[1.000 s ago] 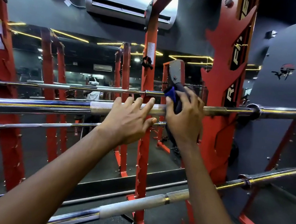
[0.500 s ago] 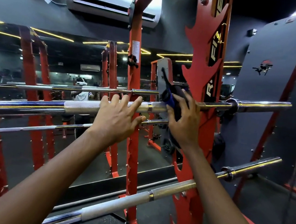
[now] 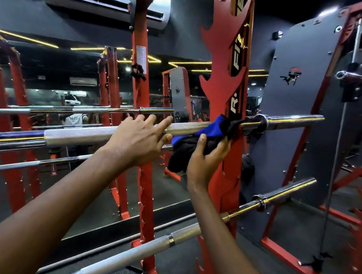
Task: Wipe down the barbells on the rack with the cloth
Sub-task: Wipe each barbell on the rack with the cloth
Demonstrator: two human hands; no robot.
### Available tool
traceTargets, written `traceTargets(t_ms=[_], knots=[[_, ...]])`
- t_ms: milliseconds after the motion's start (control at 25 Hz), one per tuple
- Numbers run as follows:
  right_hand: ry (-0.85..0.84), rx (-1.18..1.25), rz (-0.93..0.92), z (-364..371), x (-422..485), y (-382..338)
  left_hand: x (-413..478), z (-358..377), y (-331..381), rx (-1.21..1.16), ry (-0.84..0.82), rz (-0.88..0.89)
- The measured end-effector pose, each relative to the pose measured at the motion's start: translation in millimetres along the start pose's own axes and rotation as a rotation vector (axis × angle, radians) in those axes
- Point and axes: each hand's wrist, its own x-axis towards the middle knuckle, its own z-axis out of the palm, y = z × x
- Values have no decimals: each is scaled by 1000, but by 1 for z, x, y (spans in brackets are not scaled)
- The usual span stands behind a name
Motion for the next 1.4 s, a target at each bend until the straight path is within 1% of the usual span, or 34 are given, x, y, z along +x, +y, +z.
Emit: traceTargets(t_ms=[160, 200, 280, 360, 440, 520, 600, 640, 680, 720, 760, 840, 920, 1000, 1080, 1120, 1200, 1240, 1280, 1320, 1400], knots=[[186, 160, 260, 16, 21, -20, 15, 8, 1, -32, 16, 130], [208, 174, 292, 22, 22, -21, 18, 8, 2, -53, 22, 142], [197, 189, 304, 22, 21, -18, 22, 8, 6, -117, 30, 154], [146, 191, 245, 10, 23, -13, 26, 6, 8, -186, 12, 162], [94, 101, 135, -14, 26, -18, 34, 6, 10, -232, -17, 176], [45, -47, -4, -36, 30, -29, 42, 10, 13, -226, -21, 189], [77, -237, -209, -53, 42, -39, 51, 16, 20, -182, -4, 200], [63, -325, -303, -58, 56, -41, 54, 18, 23, -152, 0, 204], [20, -425, -356, -61, 70, -40, 58, 21, 27, -131, 0, 205], [-44, -538, -369, -62, 82, -39, 61, 22, 31, -120, 0, 205], [-125, -668, -387, -61, 91, -36, 64, 24, 34, -113, 1, 203], [-291, -893, -492, -58, 98, -29, 69, 25, 40, -109, 2, 194], [-351, -925, -562, -61, 104, -24, 72, 26, 44, -115, 15, 186], [-324, -885, -585, -68, 115, -23, 74, 26, 48, -120, 31, 174], [-293, -847, -560, -74, 130, -25, 74, 26, 52, -124, 36, 166], [-282, -806, -507, -74, 141, -26, 74, 26, 52, -128, 31, 158], [-270, -713, -306, -76, 166, -31, 74, 25, 54, -131, 16, 136], [-283, -677, -213, -78, 181, -30, 75, 25, 56, -127, 11, 122], [-317, -661, -169, -83, 193, -26, 77, 26, 60, -120, 7, 109], [-355, -667, -183, -88, 201, -20, 79, 26, 65, -110, 3, 104], [-406, -709, -316, -96, 207, -2, 87, 28, 80, -83, 11, 102]])
